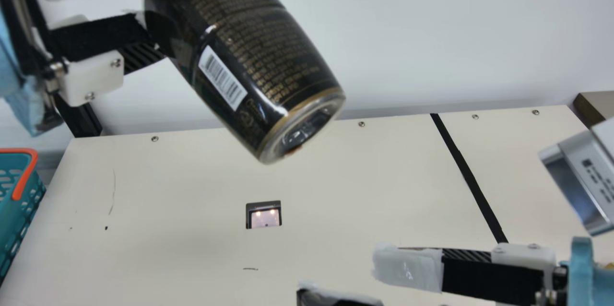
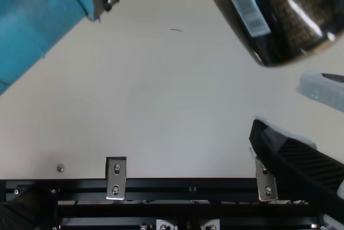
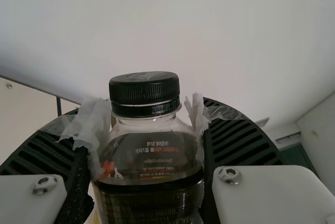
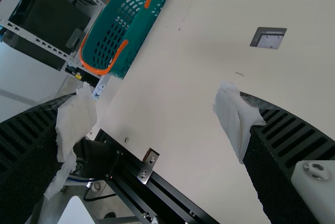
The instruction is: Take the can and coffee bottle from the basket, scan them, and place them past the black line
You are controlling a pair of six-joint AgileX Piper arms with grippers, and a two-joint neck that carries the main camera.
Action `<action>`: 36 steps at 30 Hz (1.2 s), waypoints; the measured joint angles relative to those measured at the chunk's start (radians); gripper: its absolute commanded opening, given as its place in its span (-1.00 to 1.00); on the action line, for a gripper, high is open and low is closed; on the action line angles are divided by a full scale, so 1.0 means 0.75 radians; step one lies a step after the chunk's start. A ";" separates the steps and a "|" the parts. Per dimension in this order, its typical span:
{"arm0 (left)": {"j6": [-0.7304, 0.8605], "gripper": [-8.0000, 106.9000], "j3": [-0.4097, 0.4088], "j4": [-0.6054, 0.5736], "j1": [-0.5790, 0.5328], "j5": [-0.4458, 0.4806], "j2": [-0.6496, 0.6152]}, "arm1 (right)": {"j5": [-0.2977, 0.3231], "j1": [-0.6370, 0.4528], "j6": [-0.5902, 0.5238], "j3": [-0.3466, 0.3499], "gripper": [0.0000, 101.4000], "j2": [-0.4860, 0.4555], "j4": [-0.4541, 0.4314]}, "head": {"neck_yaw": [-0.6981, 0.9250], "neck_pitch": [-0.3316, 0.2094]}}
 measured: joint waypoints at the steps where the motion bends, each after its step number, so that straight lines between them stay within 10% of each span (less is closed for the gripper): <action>1: 0.009 -0.68 -0.006 -0.016 -0.003 0.017 -0.006 | 0.000 0.000 0.000 0.000 1.00 0.000 0.000 | 0.007 0.007; 36: 0.061 -0.68 -0.035 -0.145 -0.196 -0.013 0.080 | 0.000 0.000 0.000 0.000 1.00 0.000 0.000 | 0.000 0.000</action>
